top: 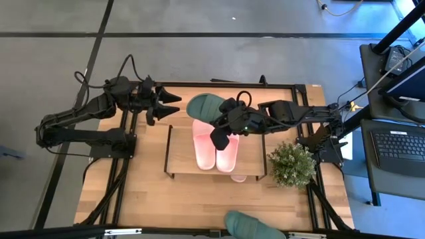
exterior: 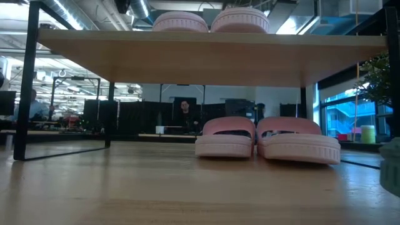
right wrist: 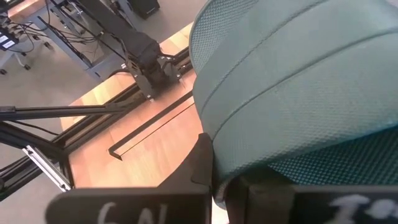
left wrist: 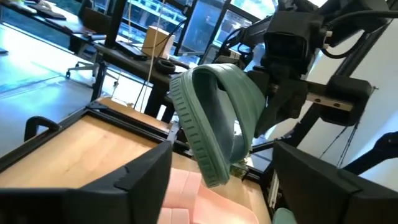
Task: Pick and place slides into the shelf
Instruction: Put the green slipper under the shelf
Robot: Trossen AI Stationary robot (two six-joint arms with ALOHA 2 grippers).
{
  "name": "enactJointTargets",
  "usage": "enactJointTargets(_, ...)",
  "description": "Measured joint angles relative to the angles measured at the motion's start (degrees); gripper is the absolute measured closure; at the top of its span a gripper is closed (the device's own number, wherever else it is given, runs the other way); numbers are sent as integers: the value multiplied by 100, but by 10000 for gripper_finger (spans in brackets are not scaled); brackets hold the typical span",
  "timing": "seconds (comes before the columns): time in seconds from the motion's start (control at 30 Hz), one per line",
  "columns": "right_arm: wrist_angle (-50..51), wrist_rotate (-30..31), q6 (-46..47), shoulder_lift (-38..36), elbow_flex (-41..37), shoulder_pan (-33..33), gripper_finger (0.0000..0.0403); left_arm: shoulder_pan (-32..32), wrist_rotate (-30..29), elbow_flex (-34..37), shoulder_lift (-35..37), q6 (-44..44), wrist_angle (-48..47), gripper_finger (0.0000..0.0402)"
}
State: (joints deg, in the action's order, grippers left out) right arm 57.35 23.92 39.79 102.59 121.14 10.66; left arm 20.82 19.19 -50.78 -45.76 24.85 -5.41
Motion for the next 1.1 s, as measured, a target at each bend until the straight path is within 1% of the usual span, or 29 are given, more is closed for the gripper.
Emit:
enactJointTargets(0.13, -181, 1, -117, 0, 0, 0, 388, 2, -142, 0, 0, 94, 0, 98)
enactJointTargets(0.23, -462, 5, -274, 0, 0, 0, 388, 0, -117, 0, 0, 297, 0, 88)
enactJointTargets(0.53, -621, 63, -310, 40, 0, -71, 388, 2, -219, 7, -55, 351, 15, 91)
enactJointTargets(0.7, -717, 46, -337, 268, 0, -199, 388, 0, -186, 7, -121, 355, 113, 91)
enactJointTargets(0.77, -788, -20, -407, 370, 0, -237, 388, 0, -178, 7, -184, 353, 182, 91)
enactJointTargets(0.9, -1157, -293, -532, 476, 0, -263, 388, 4, -341, 7, -343, 264, 264, 95)
enactJointTargets(1.0, -1307, -315, -583, 508, 0, -258, 388, 4, -335, 7, -500, 242, 264, 103)
enactJointTargets(1.1, -1301, -310, -583, 509, 0, -262, 388, 4, -267, 7, -627, 237, 274, 122)
